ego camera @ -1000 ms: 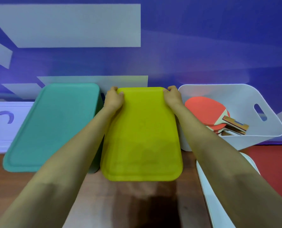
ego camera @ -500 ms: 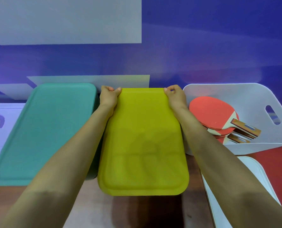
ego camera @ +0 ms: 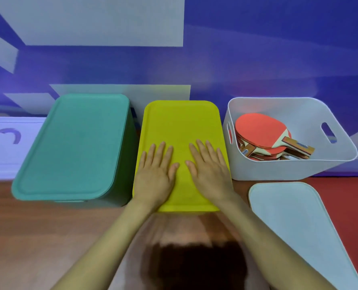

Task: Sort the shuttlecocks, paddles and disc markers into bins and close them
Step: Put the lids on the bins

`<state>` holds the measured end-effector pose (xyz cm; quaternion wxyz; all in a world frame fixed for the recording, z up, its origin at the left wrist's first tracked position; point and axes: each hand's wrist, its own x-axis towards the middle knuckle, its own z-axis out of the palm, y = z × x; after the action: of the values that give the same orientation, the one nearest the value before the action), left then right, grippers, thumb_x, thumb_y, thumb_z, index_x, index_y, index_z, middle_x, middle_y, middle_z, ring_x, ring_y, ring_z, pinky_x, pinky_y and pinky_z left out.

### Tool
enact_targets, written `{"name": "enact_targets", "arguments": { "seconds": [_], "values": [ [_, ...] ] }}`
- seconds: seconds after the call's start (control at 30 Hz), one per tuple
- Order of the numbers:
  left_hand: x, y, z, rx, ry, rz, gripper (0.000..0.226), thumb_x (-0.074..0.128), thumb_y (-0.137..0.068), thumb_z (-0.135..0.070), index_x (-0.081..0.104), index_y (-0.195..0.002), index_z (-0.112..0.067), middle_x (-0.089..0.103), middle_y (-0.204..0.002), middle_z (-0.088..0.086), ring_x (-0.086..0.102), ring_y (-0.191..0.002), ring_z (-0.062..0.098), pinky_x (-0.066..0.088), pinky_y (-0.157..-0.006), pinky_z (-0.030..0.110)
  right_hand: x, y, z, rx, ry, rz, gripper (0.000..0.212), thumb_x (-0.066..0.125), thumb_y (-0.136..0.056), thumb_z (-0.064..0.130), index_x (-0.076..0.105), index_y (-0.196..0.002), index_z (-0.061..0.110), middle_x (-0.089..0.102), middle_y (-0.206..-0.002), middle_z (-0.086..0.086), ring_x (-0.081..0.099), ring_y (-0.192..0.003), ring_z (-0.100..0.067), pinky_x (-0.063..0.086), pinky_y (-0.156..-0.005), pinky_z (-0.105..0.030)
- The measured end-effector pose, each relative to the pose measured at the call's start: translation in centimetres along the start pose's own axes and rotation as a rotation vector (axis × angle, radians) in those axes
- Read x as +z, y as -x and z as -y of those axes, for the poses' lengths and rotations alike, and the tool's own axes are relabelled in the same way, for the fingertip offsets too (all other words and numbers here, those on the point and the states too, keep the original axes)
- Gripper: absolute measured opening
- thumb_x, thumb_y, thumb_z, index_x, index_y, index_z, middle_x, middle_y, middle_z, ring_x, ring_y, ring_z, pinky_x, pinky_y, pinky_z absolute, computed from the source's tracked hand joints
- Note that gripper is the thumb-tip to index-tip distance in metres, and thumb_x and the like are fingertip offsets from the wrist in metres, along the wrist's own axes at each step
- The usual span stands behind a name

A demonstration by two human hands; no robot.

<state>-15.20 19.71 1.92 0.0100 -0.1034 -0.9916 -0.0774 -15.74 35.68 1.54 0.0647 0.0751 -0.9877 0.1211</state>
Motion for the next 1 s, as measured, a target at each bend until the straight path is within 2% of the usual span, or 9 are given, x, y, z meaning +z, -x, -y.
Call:
{"name": "enact_targets", "arguments": {
  "seconds": [0.03, 0.1, 0.17, 0.3, 0.47, 0.6, 0.67, 0.83, 1.0],
  "values": [
    [0.0, 0.0, 0.0, -0.005, -0.029, -0.007, 0.064, 0.014, -0.093, -0.049, 0.035, -0.144, -0.018, 0.033, -0.150, 0.006, 0.028, -0.140, 0.030, 0.018, -0.114, 0.046, 0.0, 0.3, 0.1, 0.004, 0.026, 0.020, 0.060, 0.021, -0.092, 0.049, 0.042, -0.140, 0.019, 0.038, -0.148, -0.004, 0.030, -0.139, -0.026, 0.022, -0.113, -0.047],
    [0.0, -0.7, -0.2, -0.015, -0.037, 0.036, 0.066, 0.003, -0.091, -0.050, 0.020, -0.149, -0.022, 0.017, -0.156, 0.003, 0.011, -0.145, 0.026, 0.006, -0.116, 0.043, -0.1, -0.5, 0.2, 0.019, 0.048, 0.094, 0.068, 0.009, -0.089, 0.054, 0.029, -0.146, 0.023, 0.025, -0.155, -0.001, 0.017, -0.144, -0.023, 0.012, -0.116, -0.046],
    [0.0, -1.9, 0.0, -0.033, -0.025, 0.061, 0.060, 0.003, -0.095, -0.049, 0.007, -0.150, -0.025, 0.003, -0.158, -0.001, -0.003, -0.146, 0.022, -0.003, -0.117, 0.042, 0.1, -1.7, 0.4, 0.026, 0.065, 0.112, 0.071, 0.003, -0.087, 0.056, 0.021, -0.148, 0.025, 0.016, -0.157, 0.002, 0.008, -0.146, -0.020, 0.005, -0.117, -0.045],
    [-0.2, -2.8, 0.3, -0.037, -0.009, 0.085, 0.055, 0.014, -0.100, -0.044, 0.005, -0.150, -0.024, -0.001, -0.159, 0.000, -0.006, -0.146, 0.022, -0.004, -0.118, 0.043, 0.3, -2.6, 0.1, 0.036, 0.060, 0.085, 0.058, 0.021, -0.096, 0.052, 0.020, -0.149, 0.027, 0.015, -0.157, 0.004, 0.006, -0.146, -0.018, 0.003, -0.117, -0.043],
    [-0.5, -3.0, 0.5, -0.033, 0.083, 0.046, 0.055, 0.025, -0.099, -0.044, 0.019, -0.149, -0.022, 0.010, -0.158, 0.002, 0.003, -0.146, 0.024, 0.000, -0.117, 0.042, -0.2, -2.8, 0.1, 0.047, -0.082, 0.069, 0.053, 0.038, -0.097, 0.045, 0.032, -0.145, 0.023, 0.023, -0.155, 0.001, 0.012, -0.145, -0.018, 0.003, -0.117, -0.039],
    [-2.7, -3.5, -0.4, -0.058, 0.358, -0.080, 0.041, 0.050, -0.093, -0.027, 0.049, -0.132, -0.013, 0.042, -0.142, 0.011, 0.036, -0.132, 0.028, 0.025, -0.110, 0.039, -3.1, -2.0, -1.1, 0.024, -0.497, -0.050, 0.034, 0.060, -0.089, 0.018, 0.059, -0.122, 0.008, 0.052, -0.131, -0.013, 0.045, -0.125, -0.028, 0.027, -0.106, -0.029],
    [-4.2, -2.5, -3.1, -0.013, 0.500, -0.217, 0.034, 0.054, -0.091, -0.019, 0.054, -0.124, -0.011, 0.051, -0.130, 0.009, 0.045, -0.122, 0.026, 0.033, -0.102, 0.033, -5.3, -0.5, -2.4, -0.018, -0.538, -0.180, 0.030, 0.060, -0.087, 0.013, 0.061, -0.116, 0.006, 0.057, -0.120, -0.013, 0.051, -0.115, -0.029, 0.032, -0.100, -0.027],
    [-5.2, 0.9, -13.4, 0.198, 0.710, -0.440, 0.029, 0.054, -0.088, -0.010, 0.057, -0.117, -0.011, 0.058, -0.116, 0.003, 0.053, -0.110, 0.016, 0.042, -0.091, 0.027, -10.0, 5.3, -8.6, -0.102, -0.567, -0.389, 0.026, 0.056, -0.089, 0.012, 0.061, -0.115, 0.009, 0.059, -0.115, -0.006, 0.054, -0.106, -0.018, 0.039, -0.094, -0.023],
    [-2.3, 3.1, -21.7, 0.143, 0.762, -0.542, 0.029, 0.053, -0.086, 0.001, 0.057, -0.115, -0.005, 0.057, -0.111, 0.006, 0.053, -0.104, 0.014, 0.043, -0.089, 0.022, -11.1, 10.8, -17.6, -0.083, -0.562, -0.457, 0.029, 0.055, -0.090, 0.011, 0.059, -0.119, 0.010, 0.060, -0.117, -0.003, 0.052, -0.111, -0.013, 0.037, -0.097, -0.019]
  ]
}}
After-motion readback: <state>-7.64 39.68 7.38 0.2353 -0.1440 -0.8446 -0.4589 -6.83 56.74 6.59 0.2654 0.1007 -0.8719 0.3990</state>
